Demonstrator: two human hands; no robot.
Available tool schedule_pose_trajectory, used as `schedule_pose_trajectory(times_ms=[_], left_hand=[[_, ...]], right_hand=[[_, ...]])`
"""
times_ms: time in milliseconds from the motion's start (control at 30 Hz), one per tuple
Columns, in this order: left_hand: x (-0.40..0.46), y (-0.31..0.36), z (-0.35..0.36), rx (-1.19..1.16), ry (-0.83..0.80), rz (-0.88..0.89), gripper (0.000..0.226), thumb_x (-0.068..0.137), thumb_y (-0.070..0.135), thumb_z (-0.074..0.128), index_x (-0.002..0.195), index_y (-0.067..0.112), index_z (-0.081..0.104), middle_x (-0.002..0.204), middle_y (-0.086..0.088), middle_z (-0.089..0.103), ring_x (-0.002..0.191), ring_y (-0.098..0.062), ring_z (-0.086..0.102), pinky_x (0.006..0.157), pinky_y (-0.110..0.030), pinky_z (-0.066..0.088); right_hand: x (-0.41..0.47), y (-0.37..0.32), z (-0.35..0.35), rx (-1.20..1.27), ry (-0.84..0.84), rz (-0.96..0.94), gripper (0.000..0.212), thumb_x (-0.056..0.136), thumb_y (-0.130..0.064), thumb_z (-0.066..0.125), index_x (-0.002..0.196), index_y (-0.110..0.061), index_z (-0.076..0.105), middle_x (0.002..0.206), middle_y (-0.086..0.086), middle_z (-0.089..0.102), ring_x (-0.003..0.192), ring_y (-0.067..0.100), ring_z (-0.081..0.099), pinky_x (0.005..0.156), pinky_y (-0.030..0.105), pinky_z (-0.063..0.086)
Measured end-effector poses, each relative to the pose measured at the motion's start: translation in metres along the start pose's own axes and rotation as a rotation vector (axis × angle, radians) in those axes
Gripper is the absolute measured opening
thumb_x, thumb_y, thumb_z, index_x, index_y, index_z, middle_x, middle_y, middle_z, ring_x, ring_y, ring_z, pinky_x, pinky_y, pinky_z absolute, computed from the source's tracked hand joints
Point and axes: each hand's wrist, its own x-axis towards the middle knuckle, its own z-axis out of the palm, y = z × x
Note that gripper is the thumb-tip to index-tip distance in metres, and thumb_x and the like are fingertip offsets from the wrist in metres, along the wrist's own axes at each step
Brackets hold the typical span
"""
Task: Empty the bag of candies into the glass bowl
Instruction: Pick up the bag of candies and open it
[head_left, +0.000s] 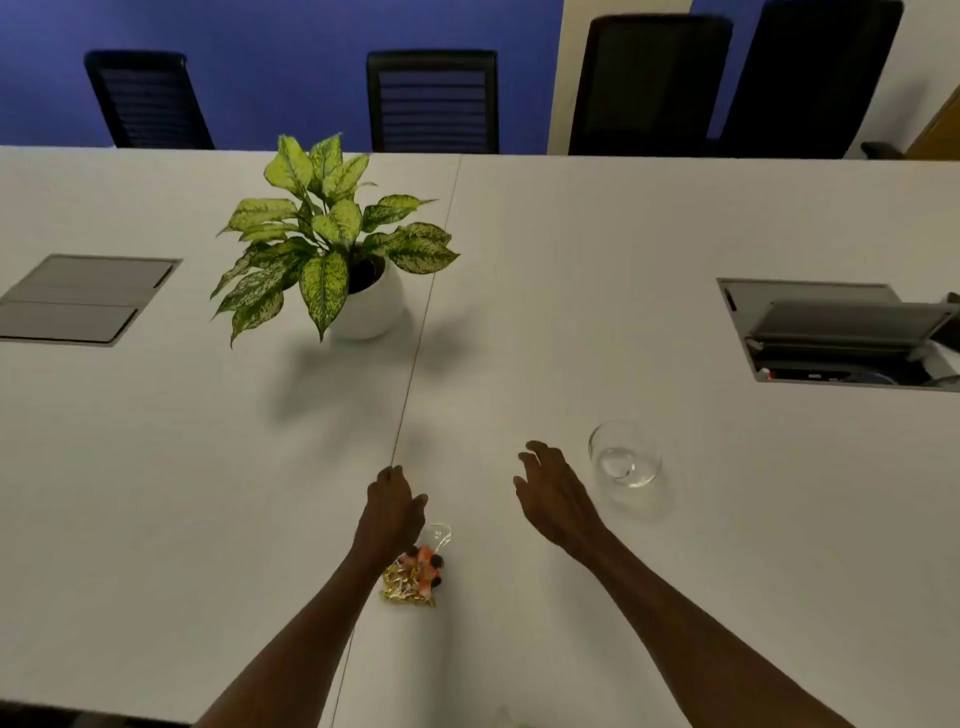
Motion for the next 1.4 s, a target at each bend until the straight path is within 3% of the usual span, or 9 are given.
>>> schedule_pose_trajectory(times_ms=[167, 533, 667, 733, 867, 967, 1167, 1300, 1400], left_hand=[[-0.01, -0.026, 0.016, -0.115, -0.026, -0.266, 0.057, 0.09, 0.024, 0.064, 0.129, -0.011, 0.04, 0.131, -0.029, 0.051, 0.122, -0.041, 0.051, 0.1, -0.043, 0.042], [-0.01, -0.05, 0.049, -0.354, -0.001, -0.47, 0.048, 0.086, 0.022, 0.069, 0.111, -0.017, 0.056, 0.126, -0.023, 0.058, 0.11, -0.038, 0.061, 0.086, -0.035, 0.044], [-0.005, -0.05, 0.053, -0.611, 0.052, -0.525, 0.016, 0.086, 0.01, 0.064, 0.1, 0.002, 0.065, 0.105, -0.022, 0.068, 0.094, -0.036, 0.066, 0.09, -0.042, 0.052], [-0.006, -0.05, 0.052, -0.663, 0.024, -0.479, 0.01, 0.088, 0.01, 0.061, 0.092, 0.007, 0.07, 0.094, -0.017, 0.073, 0.083, -0.032, 0.067, 0.085, -0.043, 0.055], [-0.015, -0.047, 0.048, -0.71, -0.046, -0.346, 0.012, 0.093, 0.012, 0.06, 0.096, 0.012, 0.071, 0.096, -0.006, 0.072, 0.083, -0.018, 0.065, 0.066, -0.021, 0.047], [-0.018, -0.039, 0.042, -0.706, -0.066, -0.251, 0.012, 0.093, 0.011, 0.059, 0.093, 0.013, 0.071, 0.091, -0.004, 0.072, 0.08, -0.017, 0.065, 0.065, -0.019, 0.045], [-0.02, -0.015, 0.018, -0.652, -0.068, -0.065, 0.011, 0.093, 0.013, 0.06, 0.09, 0.011, 0.07, 0.083, -0.003, 0.072, 0.075, -0.016, 0.064, 0.066, -0.023, 0.046], [-0.02, 0.004, 0.002, -0.679, -0.01, 0.003, 0.011, 0.092, 0.009, 0.06, 0.085, 0.012, 0.068, 0.076, -0.001, 0.07, 0.063, 0.002, 0.062, 0.059, -0.008, 0.043], [-0.025, 0.025, -0.004, -0.763, 0.094, -0.007, 0.009, 0.091, 0.007, 0.062, 0.089, 0.012, 0.069, 0.082, 0.001, 0.071, 0.072, -0.001, 0.065, 0.064, -0.007, 0.044]], right_hand=[[-0.012, -0.02, 0.033, 0.046, -0.158, -0.04, 0.035, 0.097, -0.021, 0.045, 0.127, -0.005, 0.051, 0.137, 0.009, 0.049, 0.123, 0.027, 0.047, 0.101, 0.038, 0.044], [-0.027, -0.03, 0.077, 0.14, -0.341, -0.05, 0.032, 0.101, -0.018, 0.04, 0.129, -0.007, 0.05, 0.131, 0.007, 0.054, 0.119, 0.024, 0.049, 0.097, 0.037, 0.045], [-0.026, -0.029, 0.082, 0.187, -0.332, -0.008, 0.032, 0.099, -0.02, 0.043, 0.129, -0.01, 0.049, 0.132, 0.004, 0.053, 0.123, 0.021, 0.047, 0.099, 0.034, 0.044], [-0.024, -0.029, 0.081, 0.197, -0.313, -0.008, 0.034, 0.1, -0.02, 0.044, 0.131, -0.009, 0.049, 0.133, 0.006, 0.053, 0.124, 0.022, 0.047, 0.101, 0.034, 0.043], [-0.017, -0.034, 0.074, 0.255, -0.287, 0.026, 0.042, 0.099, -0.019, 0.051, 0.139, -0.01, 0.043, 0.141, 0.007, 0.05, 0.13, 0.023, 0.043, 0.105, 0.034, 0.041], [-0.011, -0.041, 0.068, 0.308, -0.309, 0.063, 0.047, 0.096, -0.021, 0.057, 0.14, -0.014, 0.044, 0.139, 0.007, 0.052, 0.129, 0.022, 0.045, 0.106, 0.036, 0.041], [-0.006, -0.047, 0.045, 0.352, -0.258, 0.066, 0.016, 0.092, -0.021, 0.055, 0.093, -0.012, 0.067, 0.095, 0.007, 0.072, 0.089, 0.025, 0.064, 0.078, 0.044, 0.054], [-0.008, -0.047, 0.026, 0.402, -0.165, 0.081, 0.015, 0.09, -0.021, 0.057, 0.089, -0.013, 0.069, 0.089, 0.005, 0.07, 0.081, 0.021, 0.062, 0.074, 0.043, 0.053], [-0.009, -0.048, 0.007, 0.444, -0.095, 0.069, 0.014, 0.089, -0.02, 0.059, 0.087, -0.011, 0.07, 0.085, 0.006, 0.069, 0.077, 0.019, 0.061, 0.07, 0.04, 0.053]])
